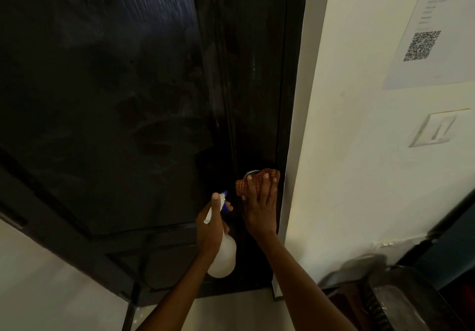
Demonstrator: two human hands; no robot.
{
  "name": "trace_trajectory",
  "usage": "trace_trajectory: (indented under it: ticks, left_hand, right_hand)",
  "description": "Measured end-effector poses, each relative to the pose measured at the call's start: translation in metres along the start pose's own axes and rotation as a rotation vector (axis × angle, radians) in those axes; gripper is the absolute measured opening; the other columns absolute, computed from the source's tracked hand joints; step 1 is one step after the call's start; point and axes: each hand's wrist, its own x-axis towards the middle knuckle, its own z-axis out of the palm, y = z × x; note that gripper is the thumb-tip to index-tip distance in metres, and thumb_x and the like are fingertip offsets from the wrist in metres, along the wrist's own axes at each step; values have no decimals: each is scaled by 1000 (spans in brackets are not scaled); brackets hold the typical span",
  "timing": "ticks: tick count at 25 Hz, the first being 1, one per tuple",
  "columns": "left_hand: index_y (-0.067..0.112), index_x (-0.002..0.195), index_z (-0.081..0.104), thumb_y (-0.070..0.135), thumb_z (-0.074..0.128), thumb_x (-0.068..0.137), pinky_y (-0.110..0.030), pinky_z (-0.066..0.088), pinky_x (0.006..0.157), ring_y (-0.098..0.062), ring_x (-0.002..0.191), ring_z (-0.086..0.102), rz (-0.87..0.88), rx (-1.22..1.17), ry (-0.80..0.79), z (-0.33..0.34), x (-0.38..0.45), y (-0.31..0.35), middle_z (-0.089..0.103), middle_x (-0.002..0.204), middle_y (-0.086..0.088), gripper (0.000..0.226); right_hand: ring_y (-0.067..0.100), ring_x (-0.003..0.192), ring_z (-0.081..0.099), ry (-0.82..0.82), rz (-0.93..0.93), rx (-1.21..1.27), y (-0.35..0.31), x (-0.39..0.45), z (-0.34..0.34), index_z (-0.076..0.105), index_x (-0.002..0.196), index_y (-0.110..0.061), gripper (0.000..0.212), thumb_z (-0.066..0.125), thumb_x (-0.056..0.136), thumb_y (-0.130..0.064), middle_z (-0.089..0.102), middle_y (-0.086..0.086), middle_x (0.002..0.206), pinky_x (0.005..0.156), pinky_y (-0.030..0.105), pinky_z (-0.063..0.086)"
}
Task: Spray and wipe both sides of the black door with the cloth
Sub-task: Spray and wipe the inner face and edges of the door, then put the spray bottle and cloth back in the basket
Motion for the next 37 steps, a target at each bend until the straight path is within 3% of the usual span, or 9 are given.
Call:
trace_trajectory:
  ticks: [4, 8, 13, 16, 20, 26, 31, 35, 37]
  left_hand:
    - [13, 90, 72, 62, 35, 94, -31, 46, 52, -27, 51, 52, 21, 12, 23, -14, -19, -4, 67, 68, -20, 61]
    - [10, 89, 72, 61, 35, 94, -26, 47, 48, -25, 48, 51, 15, 33, 41, -23, -30, -7, 61, 60, -19, 64]
    - [11, 86, 72, 64, 36, 93, -27, 46, 48, -22, 46, 50, 23, 43, 21, -23, -45, -7, 57, 51, 1, 64]
    - [14, 77, 69, 90, 39, 72, -22, 46, 45, -16, 42, 50, -19, 31, 20, -12, -52, -8, 54, 44, 1, 81]
    - [9, 92, 69, 70, 46, 90, -29, 47, 51, -15, 53, 55, -26, 48, -203, 5, -72, -15, 65, 70, -3, 66]
    - [30, 113, 66, 55, 60, 84, -32, 55, 68, -17, 67, 64, -16, 122, -363, 47, -104, -43, 72, 94, 1, 38]
    - [31, 98, 72, 44, 66, 91, -28, 53, 79, -7, 88, 68, -68, 251, -517, 91, -137, -66, 72, 88, 12, 16]
    - [23, 82, 69, 64, 55, 87, -25, 49, 61, -9, 70, 65, 44, 524, -664, 120, -152, -92, 67, 70, 6, 44]
    - [23, 88, 71, 64, 57, 86, -24, 48, 62, -7, 70, 64, 102, 566, -731, 138, -157, -97, 67, 72, 8, 44]
  right_hand:
    - [41, 157, -2, -68, 19, 13, -1, -5, -17, 25, 162, -24, 83, 70, 93, -16, 1, 12, 171, 114, 51, 30]
    - [39, 152, 24, -56, 25, 147, 2, -17, -32, 32, 158, -21, 74, 64, 94, -4, 18, 13, 169, 106, 37, 36]
    - [11, 148, 30, -52, 238, 488, 16, -50, -53, 30, 158, -34, 71, 59, 100, -5, 19, -14, 168, 113, 27, 38]
    - [7, 146, 37, 12, 362, 633, 26, -81, -75, 35, 156, -32, 54, 50, 106, -17, 35, -13, 161, 116, 23, 37]
    - [19, 130, 57, 45, 700, 825, 44, -118, -95, 41, 152, -30, 46, 44, 108, -42, 56, -5, 145, 112, 45, 47]
    - [26, 113, 68, 89, 1028, 932, 97, -175, -138, 60, 134, -26, 29, 51, 107, -21, 70, 4, 122, 103, 52, 53]
    - [31, 110, 68, 259, 1209, 873, 120, -248, -178, 63, 132, -17, 29, 50, 106, -13, 70, 13, 123, 100, 51, 54]
    - [18, 104, 65, 330, 1290, 782, 127, -285, -217, 56, 132, -21, 27, 47, 108, -15, 67, 5, 121, 79, 25, 58]
    - [21, 113, 60, 372, 1310, 744, 132, -300, -237, 52, 135, -26, 29, 45, 108, -17, 61, 0, 124, 84, 27, 56]
